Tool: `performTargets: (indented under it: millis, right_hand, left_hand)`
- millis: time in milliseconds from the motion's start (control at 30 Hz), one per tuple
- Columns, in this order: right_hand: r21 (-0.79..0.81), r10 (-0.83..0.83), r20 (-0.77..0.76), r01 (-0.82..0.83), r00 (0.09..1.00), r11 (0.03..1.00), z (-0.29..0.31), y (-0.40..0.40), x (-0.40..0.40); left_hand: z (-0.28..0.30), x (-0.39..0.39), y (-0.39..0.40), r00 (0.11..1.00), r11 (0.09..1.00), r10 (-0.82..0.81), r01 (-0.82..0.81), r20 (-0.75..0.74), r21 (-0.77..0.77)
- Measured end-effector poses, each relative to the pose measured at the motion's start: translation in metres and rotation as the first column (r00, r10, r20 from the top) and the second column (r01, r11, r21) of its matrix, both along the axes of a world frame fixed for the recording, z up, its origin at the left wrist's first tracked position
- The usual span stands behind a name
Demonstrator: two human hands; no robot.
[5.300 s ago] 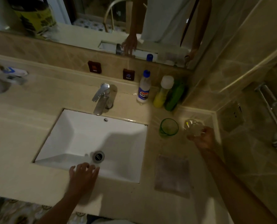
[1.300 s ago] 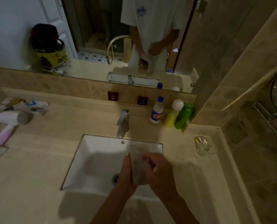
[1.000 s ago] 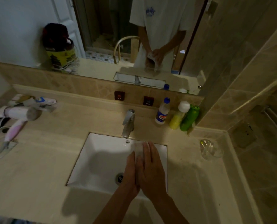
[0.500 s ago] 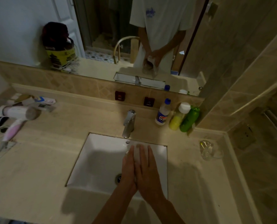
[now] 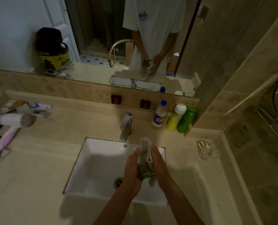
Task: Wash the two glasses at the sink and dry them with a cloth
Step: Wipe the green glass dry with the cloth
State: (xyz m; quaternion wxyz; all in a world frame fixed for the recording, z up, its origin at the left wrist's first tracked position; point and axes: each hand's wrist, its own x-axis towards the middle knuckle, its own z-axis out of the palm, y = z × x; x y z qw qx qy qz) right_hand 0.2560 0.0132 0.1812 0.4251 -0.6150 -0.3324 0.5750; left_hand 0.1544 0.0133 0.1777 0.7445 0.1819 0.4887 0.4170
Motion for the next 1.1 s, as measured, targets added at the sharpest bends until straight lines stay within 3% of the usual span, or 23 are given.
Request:
performTargets:
  millis: [67, 167, 267, 367, 467, 567, 633, 700, 800, 900, 1000, 1100]
  right_hand:
    - [0.075, -0.015, 0.141, 0.004, 0.990, 0.997, -0.002, -0.006, -0.010]
    - [0.313, -0.051, 0.382, -0.078, 0.923, 0.947, -0.015, -0.026, -0.029]
    - [0.387, -0.079, 0.440, -0.110, 0.894, 0.916, -0.033, -0.053, -0.037]
    - [0.358, -0.114, 0.359, -0.024, 0.926, 0.933, -0.028, -0.046, -0.032]
    - [0.217, -0.143, 0.132, 0.112, 0.981, 0.970, -0.005, -0.018, -0.014]
    - [0.116, -0.026, 0.071, 0.018, 0.997, 0.993, 0.019, -0.003, 0.002]
    - [0.167, 0.008, 0.072, -0.020, 0.997, 0.986, 0.019, 0.001, 0.003]
    - [0.239, 0.028, 0.183, -0.072, 0.983, 0.968, 0.016, -0.003, -0.007]
    - [0.419, -0.081, 0.378, -0.092, 0.922, 0.903, 0.004, -0.026, -0.020]
    - [0.460, -0.109, 0.451, -0.126, 0.886, 0.879, -0.016, -0.052, -0.026]
    - [0.459, -0.124, 0.427, -0.096, 0.896, 0.883, -0.020, -0.053, -0.024]
    - [0.408, -0.135, 0.240, 0.026, 0.961, 0.913, -0.002, -0.031, -0.011]
  left_hand:
    - [0.001, 0.000, 0.000, 0.999, 0.999, 0.044, -0.044, 0.017, 0.005]
    - [0.000, -0.002, 0.006, 0.994, 0.994, 0.111, -0.111, 0.008, -0.001]
    - [-0.002, -0.006, 0.013, 0.993, 0.993, 0.115, -0.115, 0.003, 0.007]
    - [-0.004, -0.007, 0.010, 0.999, 0.999, 0.015, -0.014, -0.048, 0.038]
    - [-0.006, -0.009, 0.007, 0.997, 0.996, -0.076, 0.076, 0.001, 0.047]
    - [-0.007, -0.013, 0.010, 0.986, 0.987, -0.151, 0.147, 0.067, 0.057]
    - [-0.004, -0.012, 0.011, 0.983, 0.989, -0.146, 0.144, 0.115, 0.021]
    - [0.001, -0.009, 0.012, 0.986, 0.993, -0.116, 0.119, 0.118, -0.016]
    - [0.001, -0.006, 0.015, 0.994, 0.998, -0.014, 0.020, 0.110, -0.055]
    - [0.002, -0.005, 0.017, 0.993, 1.000, 0.011, -0.009, 0.120, -0.018]
    - [0.003, -0.004, 0.015, 0.995, 0.999, -0.032, 0.032, 0.091, 0.003]
    - [0.006, -0.007, 0.012, 0.989, 0.991, -0.128, 0.125, 0.076, 0.043]
